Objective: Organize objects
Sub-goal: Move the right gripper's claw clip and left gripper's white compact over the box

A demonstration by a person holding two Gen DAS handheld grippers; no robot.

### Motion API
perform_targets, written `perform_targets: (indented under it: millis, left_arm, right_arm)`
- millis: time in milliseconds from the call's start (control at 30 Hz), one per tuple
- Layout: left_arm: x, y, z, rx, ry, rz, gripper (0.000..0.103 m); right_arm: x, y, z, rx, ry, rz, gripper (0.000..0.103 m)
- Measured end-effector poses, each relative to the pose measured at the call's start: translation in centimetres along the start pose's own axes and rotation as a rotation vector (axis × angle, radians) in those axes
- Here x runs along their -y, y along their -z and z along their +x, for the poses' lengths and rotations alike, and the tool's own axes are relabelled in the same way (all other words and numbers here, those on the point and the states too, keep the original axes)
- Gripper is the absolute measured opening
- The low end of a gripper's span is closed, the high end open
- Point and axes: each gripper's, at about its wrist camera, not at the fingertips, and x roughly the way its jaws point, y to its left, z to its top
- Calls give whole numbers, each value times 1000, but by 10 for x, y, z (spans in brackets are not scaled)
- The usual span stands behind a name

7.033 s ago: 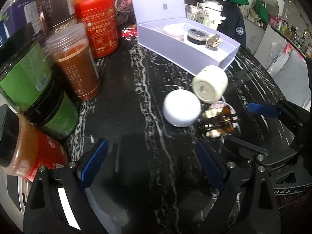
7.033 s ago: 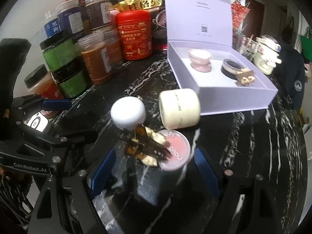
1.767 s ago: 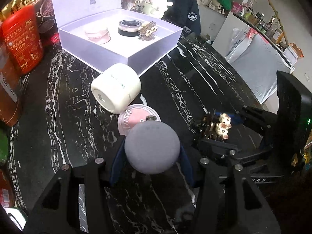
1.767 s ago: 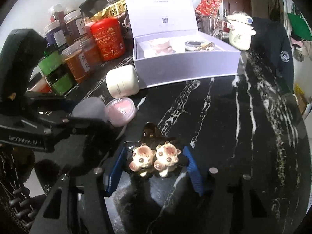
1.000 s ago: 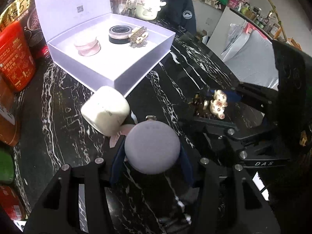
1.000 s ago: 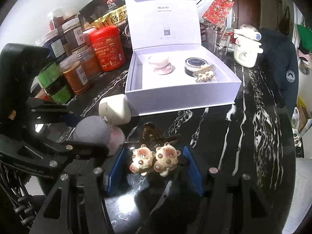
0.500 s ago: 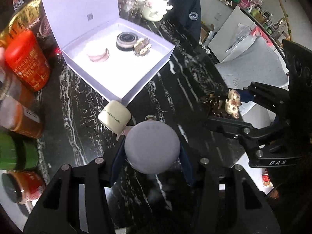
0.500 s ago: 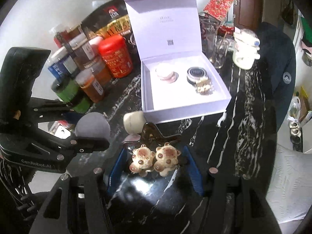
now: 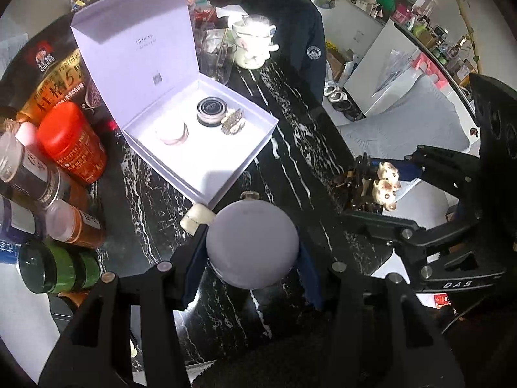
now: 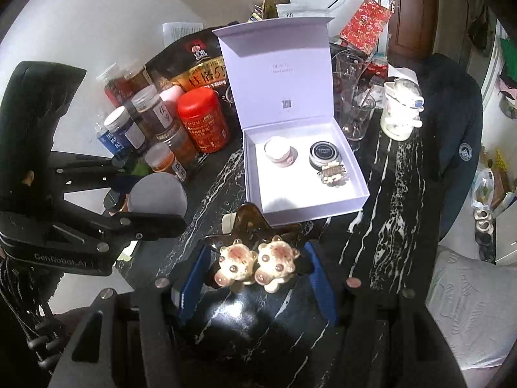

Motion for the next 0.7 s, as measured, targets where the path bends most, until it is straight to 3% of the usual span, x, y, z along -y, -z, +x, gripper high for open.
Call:
perform_targets:
  millis: [300,700]
  left_arm:
    - [-2,-23,-5,18,-15,-15,50]
    - [-19,-52,24,-8,-36,-82,50]
  right_arm:
    - [13,-16,8,-8,-10,-14,61]
    - [43,-47,46,-53,-65,-30,61]
